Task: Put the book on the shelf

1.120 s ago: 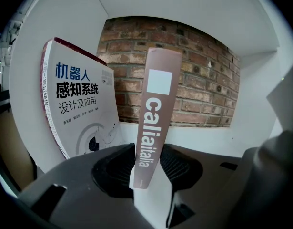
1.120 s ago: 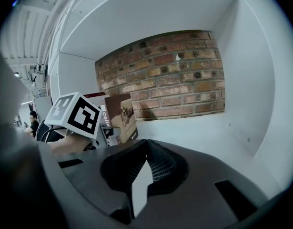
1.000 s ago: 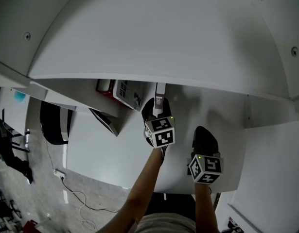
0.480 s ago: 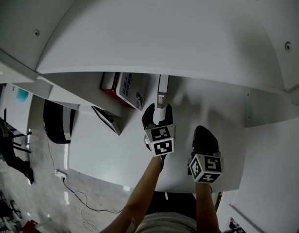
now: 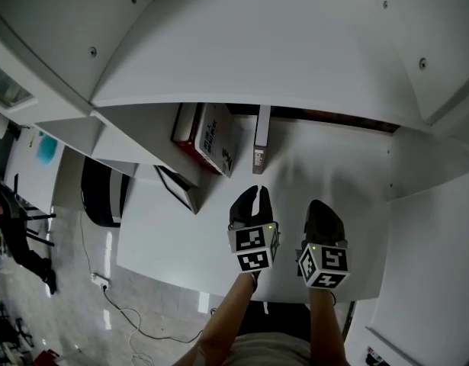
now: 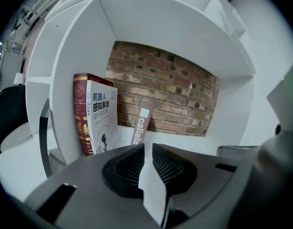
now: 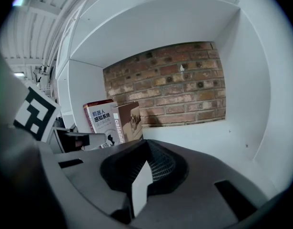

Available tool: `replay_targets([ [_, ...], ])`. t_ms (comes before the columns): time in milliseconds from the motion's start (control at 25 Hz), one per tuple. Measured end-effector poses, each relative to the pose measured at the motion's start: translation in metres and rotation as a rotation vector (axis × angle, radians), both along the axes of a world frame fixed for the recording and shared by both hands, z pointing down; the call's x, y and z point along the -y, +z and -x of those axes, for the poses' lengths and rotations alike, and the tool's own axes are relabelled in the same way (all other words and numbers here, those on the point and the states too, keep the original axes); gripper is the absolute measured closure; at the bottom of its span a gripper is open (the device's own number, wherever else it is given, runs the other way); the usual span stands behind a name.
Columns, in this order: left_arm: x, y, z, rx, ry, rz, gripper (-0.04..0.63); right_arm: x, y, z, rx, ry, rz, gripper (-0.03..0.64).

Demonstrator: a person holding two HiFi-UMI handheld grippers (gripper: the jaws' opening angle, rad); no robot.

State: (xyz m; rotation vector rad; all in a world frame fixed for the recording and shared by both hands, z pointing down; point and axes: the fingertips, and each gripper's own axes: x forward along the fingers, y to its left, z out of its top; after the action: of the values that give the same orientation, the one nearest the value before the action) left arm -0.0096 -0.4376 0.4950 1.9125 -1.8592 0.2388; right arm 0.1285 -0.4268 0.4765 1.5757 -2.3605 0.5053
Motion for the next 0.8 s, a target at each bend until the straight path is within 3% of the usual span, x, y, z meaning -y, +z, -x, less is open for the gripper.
replay_targets([
  [80,-0.007,-0.015,-0.002,-0.024,0.008,-0.027,0.534,-0.005,-0.006,0.001,-0.003,-0.003,-0.015,0.601],
  [800,-0.054,-0.066,-0.031,0.061,0.085,-0.133,0.561,-0.029,-0.055,-0.003,0.023,-0.031,-0.137,0.6],
])
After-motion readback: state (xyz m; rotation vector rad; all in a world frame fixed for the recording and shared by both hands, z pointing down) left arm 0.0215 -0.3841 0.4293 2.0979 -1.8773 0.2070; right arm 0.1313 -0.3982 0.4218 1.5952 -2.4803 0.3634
